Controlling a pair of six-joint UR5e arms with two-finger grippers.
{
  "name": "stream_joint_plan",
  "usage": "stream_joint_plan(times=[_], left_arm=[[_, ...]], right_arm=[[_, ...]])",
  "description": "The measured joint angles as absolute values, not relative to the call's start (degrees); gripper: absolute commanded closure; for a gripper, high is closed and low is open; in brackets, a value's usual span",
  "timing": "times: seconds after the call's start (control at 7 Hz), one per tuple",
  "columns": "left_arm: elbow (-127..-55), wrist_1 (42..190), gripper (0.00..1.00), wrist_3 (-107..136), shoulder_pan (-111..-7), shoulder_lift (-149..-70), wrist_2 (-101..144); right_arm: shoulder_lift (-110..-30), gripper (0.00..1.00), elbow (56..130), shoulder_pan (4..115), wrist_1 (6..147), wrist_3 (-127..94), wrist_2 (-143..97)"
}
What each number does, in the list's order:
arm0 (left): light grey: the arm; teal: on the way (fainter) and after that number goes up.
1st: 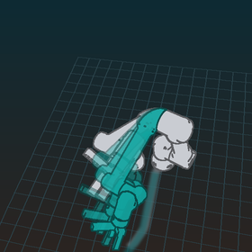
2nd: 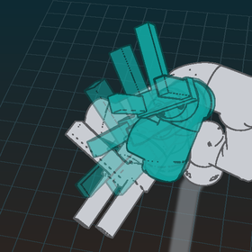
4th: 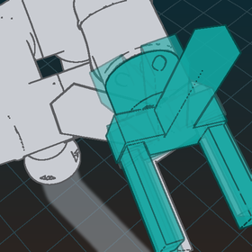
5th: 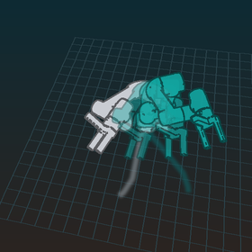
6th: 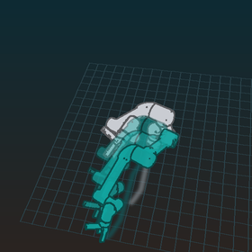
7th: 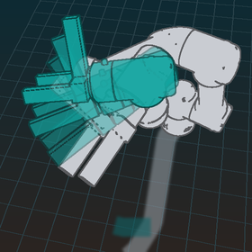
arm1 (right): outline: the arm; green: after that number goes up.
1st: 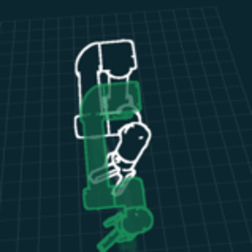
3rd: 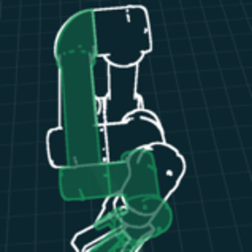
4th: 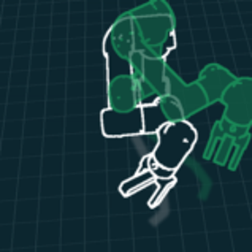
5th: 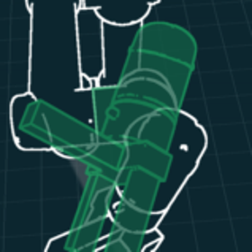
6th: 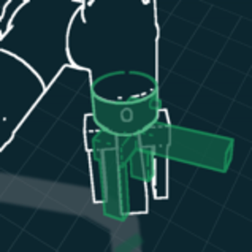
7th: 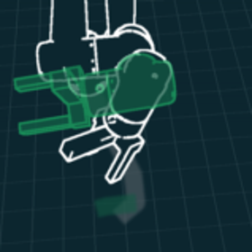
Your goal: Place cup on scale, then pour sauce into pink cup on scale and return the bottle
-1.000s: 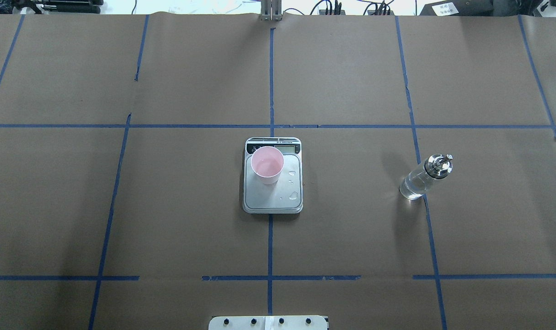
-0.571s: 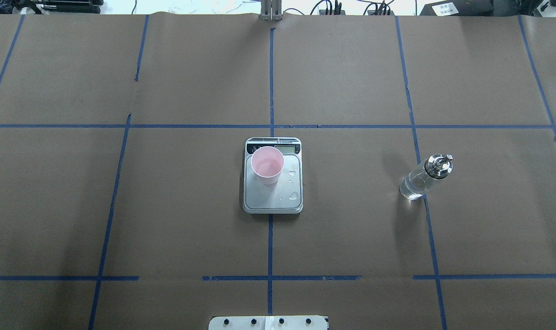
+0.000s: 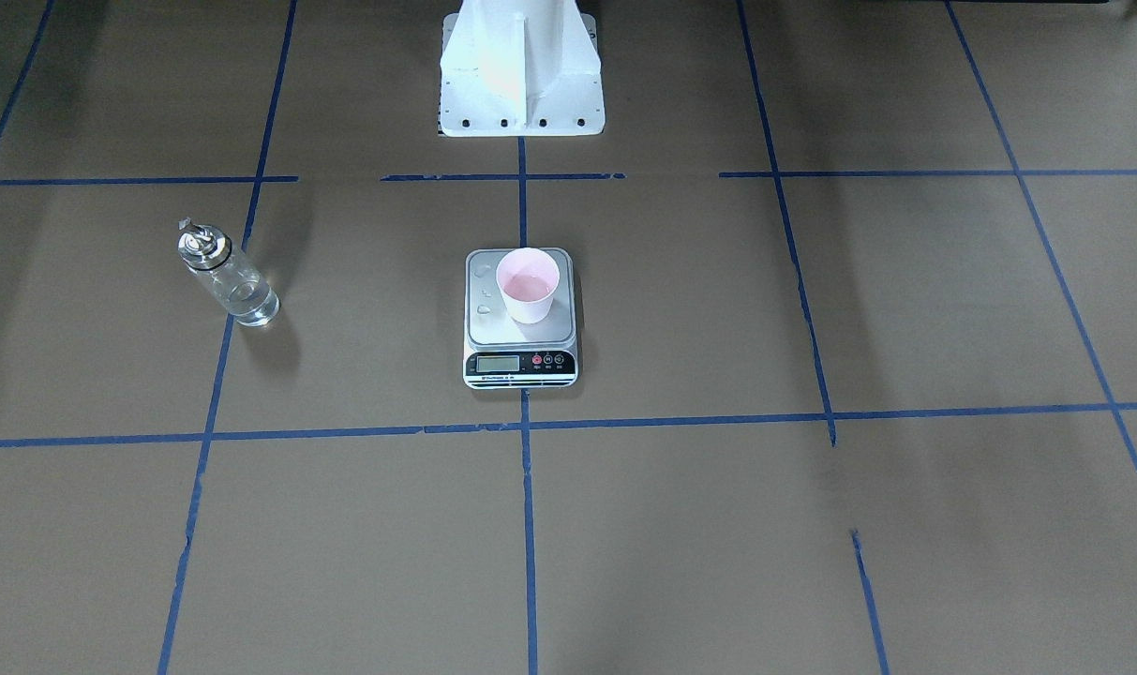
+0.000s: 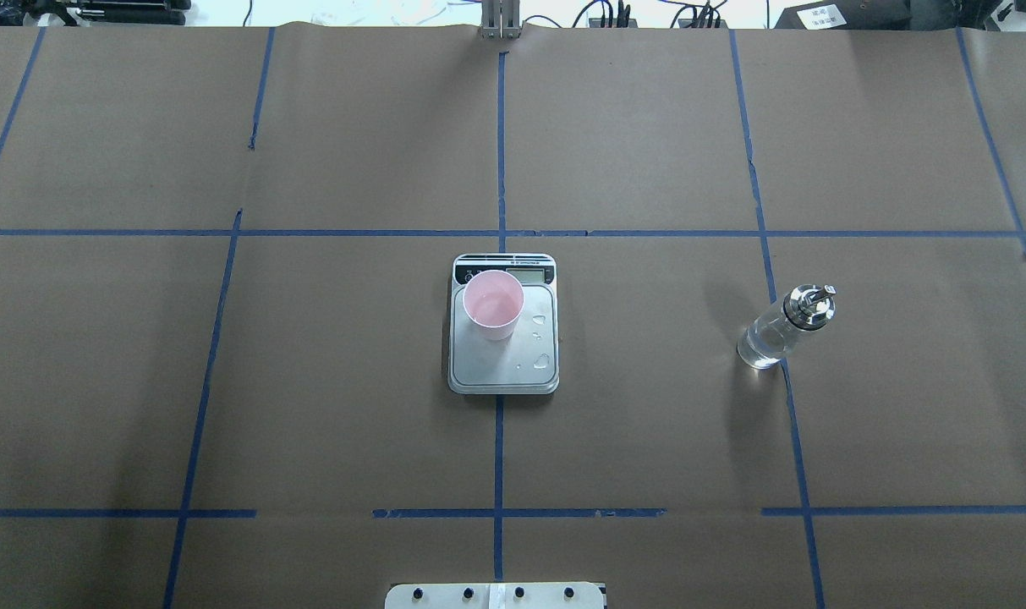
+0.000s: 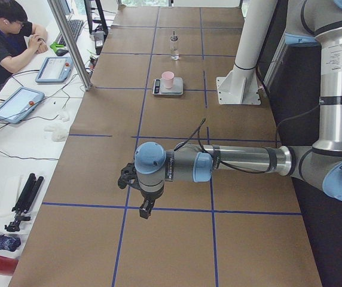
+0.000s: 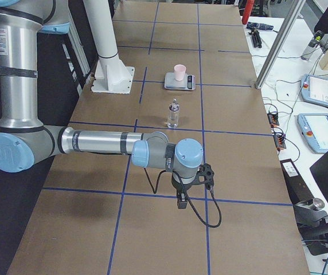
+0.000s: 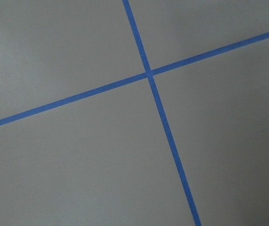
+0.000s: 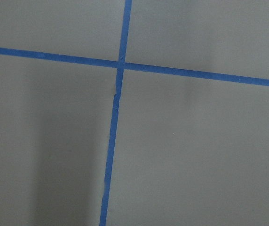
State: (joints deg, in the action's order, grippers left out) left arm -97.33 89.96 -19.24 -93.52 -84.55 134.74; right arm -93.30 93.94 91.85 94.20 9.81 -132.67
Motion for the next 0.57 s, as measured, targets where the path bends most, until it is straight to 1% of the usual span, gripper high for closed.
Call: stream_joint_plan(times=[0.57], left_arm=[[-97.0,89.2,0.00,-18.7,-93.5,-84.6,134.7]], right_arm=[[-93.3,0.00,93.7,91.4,94.2,10.0,-132.9]])
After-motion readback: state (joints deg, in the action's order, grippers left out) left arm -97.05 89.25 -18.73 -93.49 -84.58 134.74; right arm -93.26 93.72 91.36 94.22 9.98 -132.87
